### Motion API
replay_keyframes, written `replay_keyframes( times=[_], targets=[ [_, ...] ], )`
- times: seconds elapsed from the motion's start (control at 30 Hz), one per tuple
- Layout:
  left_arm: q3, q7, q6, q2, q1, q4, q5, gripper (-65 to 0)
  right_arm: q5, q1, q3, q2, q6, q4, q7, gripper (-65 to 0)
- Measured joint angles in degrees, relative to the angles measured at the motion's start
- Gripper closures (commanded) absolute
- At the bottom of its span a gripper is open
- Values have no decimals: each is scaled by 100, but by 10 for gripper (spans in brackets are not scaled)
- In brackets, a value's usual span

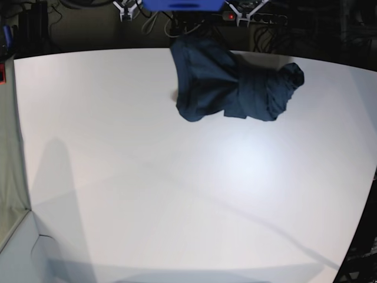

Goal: Layout the t-shirt on the table in an organized manner, then fold the t-shirt properly

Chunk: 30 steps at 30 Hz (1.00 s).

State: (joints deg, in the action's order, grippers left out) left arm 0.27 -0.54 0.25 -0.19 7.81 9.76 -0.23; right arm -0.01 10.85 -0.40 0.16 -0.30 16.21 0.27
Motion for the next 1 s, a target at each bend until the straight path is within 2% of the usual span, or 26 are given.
replay_keyframes(
  times=[0.17, 0.2, 0.3, 0.37, 0.47, 0.57, 0.7, 0.87, 0.93, 1.0],
  targets=[
    [-20, 90, 13, -254, 1694, 2712, -33, -1, 20, 1346, -9, 109, 44, 2400, -98, 0],
    [-35, 247, 37, -306, 2024, 3246, -42, -1, 17, 1615, 0, 151, 39, 2835, -181, 0],
    [-42, 216, 33, -439, 2601, 4483, -98, -1, 24, 2223, 4, 199, 44, 3912, -160, 0],
    [-44, 153, 35, -448, 2804, 5147, -363, -1, 26, 2503, -13, 254, 46, 4570, -321, 0],
    [15, 262, -28, -699, 3132, 5949, -787, -1, 31, 2798, 17, 310, 42, 5453, -529, 0],
    [-44, 960, 94, -1014, 3558, 6616, -1261, -1, 20, 3147, 7, 455, 44, 6236, -704, 0],
    [-26, 1067, 63, -1316, 3818, 7499, -1661, -1, 33, 3589, 9, 487, 44, 7200, -767, 0],
    [-57, 1032, 42, -1394, 4319, 8443, -1727, -1, 37, 3794, -13, 605, 55, 8277, -872, 0],
    [-223, 1189, 20, -1331, 4597, 8826, -1738, -1, 28, 3792, -24, 634, 48, 8574, -925, 0],
    [-393, 1097, 72, -1261, 4734, 9215, -1720, -1, 28, 3794, -61, 632, 63, 8848, -1010, 0]
  ],
)
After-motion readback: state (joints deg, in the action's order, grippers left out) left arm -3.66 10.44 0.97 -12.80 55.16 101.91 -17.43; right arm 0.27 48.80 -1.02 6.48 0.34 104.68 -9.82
